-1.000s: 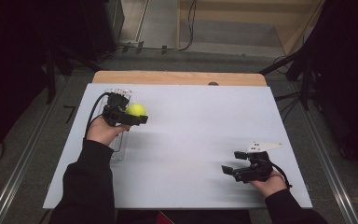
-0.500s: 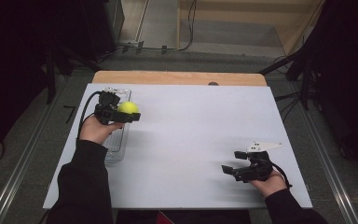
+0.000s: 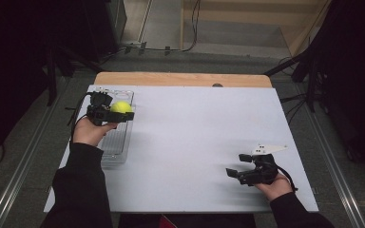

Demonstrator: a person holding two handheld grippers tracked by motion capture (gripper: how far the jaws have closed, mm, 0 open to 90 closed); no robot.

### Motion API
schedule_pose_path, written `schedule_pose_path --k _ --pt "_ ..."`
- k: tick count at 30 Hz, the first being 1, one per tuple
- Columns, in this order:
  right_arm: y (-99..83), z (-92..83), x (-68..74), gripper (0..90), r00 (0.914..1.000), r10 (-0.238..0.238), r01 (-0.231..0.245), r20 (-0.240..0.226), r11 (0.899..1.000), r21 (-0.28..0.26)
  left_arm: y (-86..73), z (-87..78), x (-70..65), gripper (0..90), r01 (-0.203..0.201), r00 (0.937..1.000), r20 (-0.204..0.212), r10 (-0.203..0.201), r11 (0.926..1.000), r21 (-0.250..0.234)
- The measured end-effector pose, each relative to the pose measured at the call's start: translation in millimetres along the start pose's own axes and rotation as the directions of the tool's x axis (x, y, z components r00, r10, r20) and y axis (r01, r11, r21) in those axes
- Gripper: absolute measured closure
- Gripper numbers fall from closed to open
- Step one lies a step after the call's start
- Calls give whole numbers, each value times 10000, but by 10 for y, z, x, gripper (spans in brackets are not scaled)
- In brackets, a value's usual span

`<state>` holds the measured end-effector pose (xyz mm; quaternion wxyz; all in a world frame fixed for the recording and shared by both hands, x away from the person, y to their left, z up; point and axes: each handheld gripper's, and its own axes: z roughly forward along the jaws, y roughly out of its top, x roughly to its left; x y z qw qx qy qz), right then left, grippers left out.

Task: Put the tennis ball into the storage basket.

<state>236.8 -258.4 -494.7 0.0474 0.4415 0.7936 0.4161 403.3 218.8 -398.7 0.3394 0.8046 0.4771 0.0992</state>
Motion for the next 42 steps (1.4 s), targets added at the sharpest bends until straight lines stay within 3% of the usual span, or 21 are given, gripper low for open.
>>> schedule_pose_path --k 11,19,42 --pt "-2 0 -4 130 10000 -35 35 17 10000 32 -37 -97 135 266 299 9981 -538 -306 9995 -140" --pt "-2 1 -2 130 10000 -52 52 13 10000 57 -58 -129 199 266 459 9966 -673 -474 9987 -236" --pt "-2 -2 2 130 10000 -51 51 -3 10000 24 -137 58 283 262 802 9931 -864 -798 9968 17"
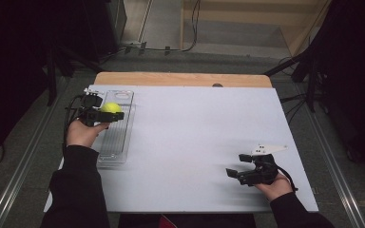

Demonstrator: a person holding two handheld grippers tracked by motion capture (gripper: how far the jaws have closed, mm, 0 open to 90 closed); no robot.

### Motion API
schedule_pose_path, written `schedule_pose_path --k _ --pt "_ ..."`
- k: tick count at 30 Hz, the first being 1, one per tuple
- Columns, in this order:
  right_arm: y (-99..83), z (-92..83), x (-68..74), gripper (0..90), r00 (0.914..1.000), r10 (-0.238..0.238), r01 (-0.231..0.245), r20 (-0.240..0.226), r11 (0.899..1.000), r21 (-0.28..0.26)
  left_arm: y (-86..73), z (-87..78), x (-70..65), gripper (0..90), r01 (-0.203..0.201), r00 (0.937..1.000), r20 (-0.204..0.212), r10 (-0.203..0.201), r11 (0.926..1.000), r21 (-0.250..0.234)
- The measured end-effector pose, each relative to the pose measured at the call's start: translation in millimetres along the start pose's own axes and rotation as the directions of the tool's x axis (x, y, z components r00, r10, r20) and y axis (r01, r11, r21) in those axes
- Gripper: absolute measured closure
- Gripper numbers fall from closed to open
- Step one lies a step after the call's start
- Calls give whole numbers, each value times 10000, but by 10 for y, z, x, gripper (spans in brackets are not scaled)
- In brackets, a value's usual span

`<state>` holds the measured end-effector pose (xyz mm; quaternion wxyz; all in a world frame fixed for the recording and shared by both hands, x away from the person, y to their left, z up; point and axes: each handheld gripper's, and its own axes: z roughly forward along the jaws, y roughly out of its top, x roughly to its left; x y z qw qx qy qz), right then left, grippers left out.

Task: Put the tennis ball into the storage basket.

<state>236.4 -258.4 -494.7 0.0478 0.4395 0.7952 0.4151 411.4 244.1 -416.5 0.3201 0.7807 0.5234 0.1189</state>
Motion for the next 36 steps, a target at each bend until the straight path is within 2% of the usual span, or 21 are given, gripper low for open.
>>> schedule_pose_path --k 11,23,33,36 --pt "0 -1 2 130 10000 -6 6 -5 10000 -2 -47 130 34 261 261 9996 -94 -258 9993 250" --pt "0 -2 2 130 10000 30 -30 -2 10000 -13 -71 211 30 259 129 9999 -121 -123 9985 537" --pt "1 -4 2 130 10000 22 -22 -21 10000 -8 -61 193 -6 248 -202 9996 -186 210 9988 442" --pt "2 -3 0 130 10000 26 -26 -25 10000 -14 -46 152 -3 212 -92 10000 21 92 9999 96"
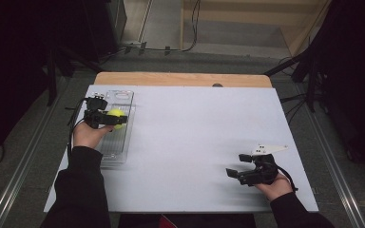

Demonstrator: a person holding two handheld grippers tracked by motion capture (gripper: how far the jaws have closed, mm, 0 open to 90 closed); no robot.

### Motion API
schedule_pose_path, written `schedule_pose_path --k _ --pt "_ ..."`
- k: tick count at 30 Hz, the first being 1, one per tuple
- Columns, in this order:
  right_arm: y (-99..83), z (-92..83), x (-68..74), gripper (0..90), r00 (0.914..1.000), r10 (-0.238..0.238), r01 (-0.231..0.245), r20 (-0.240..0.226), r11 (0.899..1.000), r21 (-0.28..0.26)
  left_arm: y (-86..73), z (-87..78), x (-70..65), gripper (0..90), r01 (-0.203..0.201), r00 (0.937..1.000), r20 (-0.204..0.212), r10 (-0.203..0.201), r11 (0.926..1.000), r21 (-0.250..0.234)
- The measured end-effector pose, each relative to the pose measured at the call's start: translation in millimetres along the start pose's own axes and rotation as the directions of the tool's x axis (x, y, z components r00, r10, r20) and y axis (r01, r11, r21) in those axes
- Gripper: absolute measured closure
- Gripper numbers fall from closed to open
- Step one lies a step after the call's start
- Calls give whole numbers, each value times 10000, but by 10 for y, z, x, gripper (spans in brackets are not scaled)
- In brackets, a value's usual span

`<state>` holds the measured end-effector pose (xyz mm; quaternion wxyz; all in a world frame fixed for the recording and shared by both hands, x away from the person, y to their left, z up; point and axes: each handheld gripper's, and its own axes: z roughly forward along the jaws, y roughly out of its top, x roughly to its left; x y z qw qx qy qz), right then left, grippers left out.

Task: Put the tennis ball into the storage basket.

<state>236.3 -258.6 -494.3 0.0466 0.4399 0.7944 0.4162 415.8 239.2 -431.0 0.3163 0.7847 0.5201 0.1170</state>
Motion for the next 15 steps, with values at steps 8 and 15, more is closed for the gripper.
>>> schedule_pose_path --k 8,15 --pt "0 1 1 130 10000 -6 6 7 10000 1 59 -148 -29 188 33 10000 43 -32 9992 -401" --pt "0 3 2 130 10000 -13 13 -2 10000 20 97 -255 -63 188 -25 9998 188 34 9990 -440"
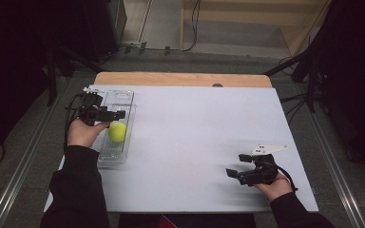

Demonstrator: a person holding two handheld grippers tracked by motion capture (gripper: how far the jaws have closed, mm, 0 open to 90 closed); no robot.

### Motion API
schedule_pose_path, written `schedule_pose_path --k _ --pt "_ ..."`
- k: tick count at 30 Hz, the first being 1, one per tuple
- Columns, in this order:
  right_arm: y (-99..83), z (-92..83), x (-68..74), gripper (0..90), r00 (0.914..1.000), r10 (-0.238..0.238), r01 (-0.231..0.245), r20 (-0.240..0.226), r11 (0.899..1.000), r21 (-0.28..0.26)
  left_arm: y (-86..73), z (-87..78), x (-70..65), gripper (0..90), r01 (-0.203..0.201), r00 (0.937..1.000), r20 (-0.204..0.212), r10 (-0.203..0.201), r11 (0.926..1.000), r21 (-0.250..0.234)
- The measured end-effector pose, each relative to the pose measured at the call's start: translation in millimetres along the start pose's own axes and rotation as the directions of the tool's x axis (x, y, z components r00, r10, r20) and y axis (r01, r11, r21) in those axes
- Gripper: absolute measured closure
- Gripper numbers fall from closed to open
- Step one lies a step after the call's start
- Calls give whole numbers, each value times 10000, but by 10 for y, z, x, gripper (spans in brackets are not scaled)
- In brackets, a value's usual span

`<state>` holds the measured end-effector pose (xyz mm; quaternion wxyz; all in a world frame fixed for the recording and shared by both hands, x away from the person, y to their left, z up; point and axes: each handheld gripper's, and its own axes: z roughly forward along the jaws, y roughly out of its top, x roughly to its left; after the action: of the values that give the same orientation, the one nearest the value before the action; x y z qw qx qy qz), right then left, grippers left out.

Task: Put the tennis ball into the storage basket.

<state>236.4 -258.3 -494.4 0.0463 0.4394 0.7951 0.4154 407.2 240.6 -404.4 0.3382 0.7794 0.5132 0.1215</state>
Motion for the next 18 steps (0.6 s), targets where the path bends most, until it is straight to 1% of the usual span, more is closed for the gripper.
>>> schedule_pose_path --k 2,10,18 --pt "0 0 0 130 10000 -13 13 3 10000 4 9 -19 -18 189 17 9999 112 -17 10000 -69" --pt "-1 -2 1 130 10000 14 -14 -10 10000 -12 28 -17 -92 189 26 9984 564 -27 10000 10" --pt "1 -2 0 130 10000 8 -8 -20 10000 -6 42 -45 -181 190 -124 9946 1032 128 9999 -42"
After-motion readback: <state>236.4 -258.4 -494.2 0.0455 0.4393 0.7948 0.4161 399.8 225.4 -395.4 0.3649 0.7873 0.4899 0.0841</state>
